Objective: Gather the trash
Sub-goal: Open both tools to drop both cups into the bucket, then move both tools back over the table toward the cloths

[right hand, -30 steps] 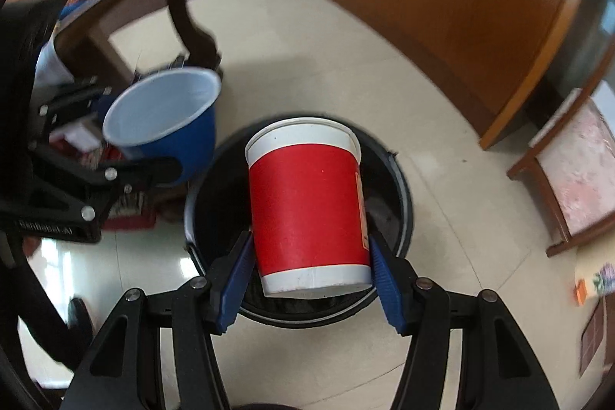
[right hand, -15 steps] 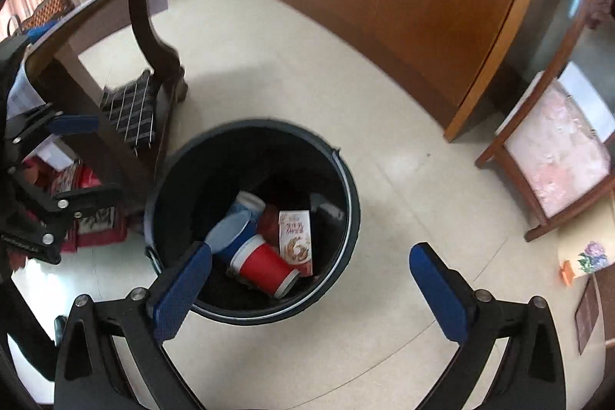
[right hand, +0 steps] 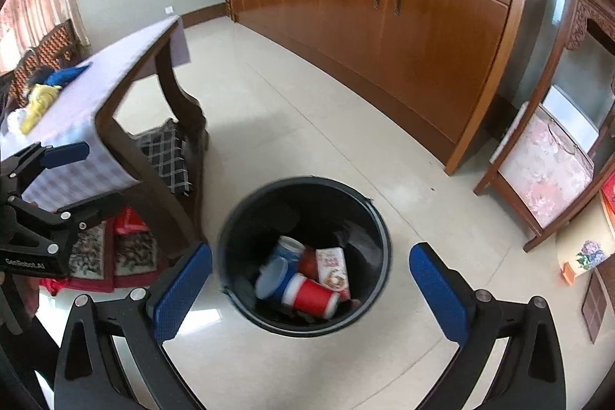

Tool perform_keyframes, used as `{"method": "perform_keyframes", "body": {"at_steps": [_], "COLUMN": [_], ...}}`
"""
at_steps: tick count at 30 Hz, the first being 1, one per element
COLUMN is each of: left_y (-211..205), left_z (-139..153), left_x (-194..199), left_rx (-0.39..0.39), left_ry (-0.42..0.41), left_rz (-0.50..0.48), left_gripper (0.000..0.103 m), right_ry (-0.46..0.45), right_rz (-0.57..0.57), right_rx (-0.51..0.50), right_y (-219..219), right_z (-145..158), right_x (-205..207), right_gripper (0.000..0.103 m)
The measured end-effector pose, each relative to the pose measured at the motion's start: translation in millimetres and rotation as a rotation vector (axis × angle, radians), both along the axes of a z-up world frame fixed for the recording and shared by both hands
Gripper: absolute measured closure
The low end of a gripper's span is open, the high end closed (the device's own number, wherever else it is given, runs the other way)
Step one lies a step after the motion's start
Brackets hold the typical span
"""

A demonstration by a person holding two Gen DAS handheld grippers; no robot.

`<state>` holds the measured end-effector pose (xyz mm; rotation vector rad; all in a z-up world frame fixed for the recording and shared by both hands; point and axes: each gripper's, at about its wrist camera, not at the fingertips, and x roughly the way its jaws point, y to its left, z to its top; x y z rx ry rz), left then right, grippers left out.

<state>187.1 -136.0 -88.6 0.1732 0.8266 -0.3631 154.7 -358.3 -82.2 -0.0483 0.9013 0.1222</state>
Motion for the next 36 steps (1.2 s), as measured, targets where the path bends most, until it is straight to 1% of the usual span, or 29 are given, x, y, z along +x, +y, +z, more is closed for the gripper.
{"method": "perform_keyframes", "body": {"at_steps": [4,11,18,22,26,31,33,36], "left_y": [17,57,123,165,204,266,287,323], "left_z": [15,44,67,75,77,77,74,68], "left_x": [-8,-21,-31,-39,-48,-58,-56,-52], "left_rx": [-0.009,0.008,-0.004,0.014,0.031,0.027,0.020,0.011], "left_ry": [-0.042,-0.119,-0.171,-0.189,-0.196,-0.193,-0.184,-0.164], "left_rz": [0.053,0.146,0.302,0.389,0.467,0.578,0.614,0.658], "left_gripper": [0.000,0.000,0.000,0.000,0.000,0.000,0.000,0.000], "right_ry": [-0.039,-0.110,-0.158,-0.162,-0.142,-0.135,-0.132,-0.134], "right_rz": [0.029,0.073,0.160,0.220,0.272,0.332,0.361,0.410], "right_rx": [0.015,0.051,0.099,0.132,0.118,0.142,0.151,0.138], "right_y": [23,58,112,157,204,265,286,330], "right_z": [18,47,66,76,83,91,92,92], "right_x": [-5,-1,8,17,27,42,46,55], "right_gripper": [0.000,0.000,0.000,0.000,0.000,0.000,0.000,0.000]}}
